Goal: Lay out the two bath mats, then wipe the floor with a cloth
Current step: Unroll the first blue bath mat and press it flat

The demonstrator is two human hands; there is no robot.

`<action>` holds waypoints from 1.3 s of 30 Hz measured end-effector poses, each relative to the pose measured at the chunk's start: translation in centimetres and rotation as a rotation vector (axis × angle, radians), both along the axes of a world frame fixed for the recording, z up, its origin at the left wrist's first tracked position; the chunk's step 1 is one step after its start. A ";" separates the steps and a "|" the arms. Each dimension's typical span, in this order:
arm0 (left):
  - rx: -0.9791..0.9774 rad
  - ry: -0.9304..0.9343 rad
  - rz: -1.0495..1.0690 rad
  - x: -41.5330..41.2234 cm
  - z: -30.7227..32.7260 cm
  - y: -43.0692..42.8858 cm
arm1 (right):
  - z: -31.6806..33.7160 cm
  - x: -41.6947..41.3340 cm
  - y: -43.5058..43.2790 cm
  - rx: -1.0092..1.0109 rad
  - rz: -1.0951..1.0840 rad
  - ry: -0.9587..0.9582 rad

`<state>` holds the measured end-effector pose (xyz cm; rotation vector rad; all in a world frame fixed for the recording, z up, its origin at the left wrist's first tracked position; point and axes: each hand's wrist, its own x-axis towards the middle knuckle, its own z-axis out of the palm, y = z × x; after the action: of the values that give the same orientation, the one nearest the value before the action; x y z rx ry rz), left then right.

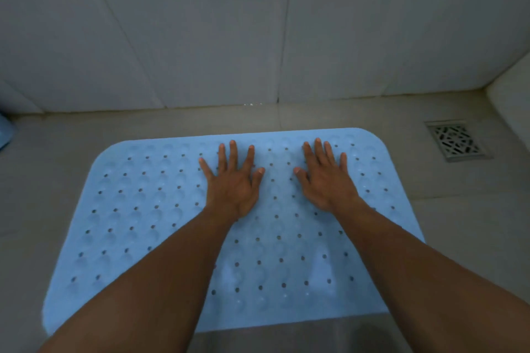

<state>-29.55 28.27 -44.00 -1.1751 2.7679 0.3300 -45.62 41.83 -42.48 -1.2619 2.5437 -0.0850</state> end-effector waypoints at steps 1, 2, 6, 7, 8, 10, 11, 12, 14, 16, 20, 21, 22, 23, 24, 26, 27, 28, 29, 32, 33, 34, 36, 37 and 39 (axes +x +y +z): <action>0.011 -0.002 -0.031 -1.4 -0.2 1.1 | -0.2 -1.3 1.1 0.036 -0.033 0.003; 0.022 -0.001 -0.053 -2.6 -0.3 2.0 | -0.4 -2.3 2.0 0.067 -0.059 0.004; 0.059 0.019 -0.054 -5.7 -1.4 4.6 | -1.8 -4.1 4.3 0.070 -0.089 -0.002; 0.041 0.025 -0.040 -5.8 -1.8 4.8 | -2.2 -4.0 4.4 0.046 -0.091 0.021; 0.018 0.028 -0.028 -5.9 -2.1 4.9 | -2.7 -3.9 4.4 0.029 -0.091 0.047; -0.012 0.022 -0.016 -5.8 -2.5 5.0 | -3.3 -3.6 4.3 0.011 -0.099 0.084; -0.019 0.020 -0.015 -5.8 -2.6 4.9 | -3.6 -3.6 4.3 -0.006 -0.103 0.102; -0.022 0.018 -0.014 -5.9 -2.6 5.0 | -3.8 -3.6 4.3 -0.022 -0.105 0.117; -0.023 -0.005 -0.020 -6.0 -2.4 5.0 | -3.9 -3.6 4.3 -0.036 -0.106 0.131; -0.024 -0.029 -0.023 -6.0 -2.4 5.0 | -3.9 -3.6 4.3 -0.023 -0.099 0.131; -0.018 -0.044 -0.014 -6.0 -2.3 5.0 | -3.8 -3.6 4.4 -0.014 -0.101 0.111; -0.018 -0.053 -0.015 -6.1 -2.2 5.0 | -3.8 -3.7 4.4 -0.012 -0.103 0.108; -0.020 -0.057 -0.015 -6.1 -2.2 5.0 | -3.7 -3.7 4.4 -0.008 -0.102 0.106; -0.023 -0.058 -0.014 -6.1 -2.1 5.1 | -3.6 -3.7 4.3 0.000 -0.099 0.099; -0.024 -0.055 -0.017 -6.1 -2.1 5.0 | -3.7 -3.8 4.2 0.011 -0.095 0.092; -0.013 -0.045 -0.021 -6.1 -2.1 5.0 | -3.6 -3.9 4.3 0.031 -0.091 0.086; -0.013 -0.035 -0.021 -6.1 -2.1 5.1 | -3.7 -4.0 4.4 0.035 -0.091 0.090; -0.017 -0.031 -0.023 -6.0 -2.1 5.1 | -3.7 -4.0 4.4 0.039 -0.094 0.094; -0.021 -0.031 -0.027 -6.0 -2.0 5.1 | -3.8 -4.0 4.4 0.044 -0.098 0.094; 0.027 -0.031 -0.030 -6.1 -1.8 5.0 | -3.7 -3.9 4.2 0.047 -0.102 0.080; 0.061 -0.029 -0.031 -6.1 -1.5 4.8 | -3.5 -4.0 4.1 0.050 -0.109 0.067; 0.098 -0.030 -0.038 -6.0 -1.2 4.6 | -3.3 -4.0 3.9 0.065 -0.122 0.052; 0.165 -0.007 -0.063 -5.3 -0.4 4.0 | -2.7 -3.8 3.7 0.107 -0.164 0.021; 0.182 0.028 -0.072 -4.3 -0.1 3.7 | -2.4 -3.3 3.5 0.115 -0.188 0.012; 0.165 0.115 -0.080 -1.3 0.3 3.5 | -1.6 -1.5 3.3 0.089 -0.204 0.009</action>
<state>-30.88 31.75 -43.67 -1.0343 2.8095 0.6229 -47.07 45.11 -44.09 -0.9695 2.6448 -0.0092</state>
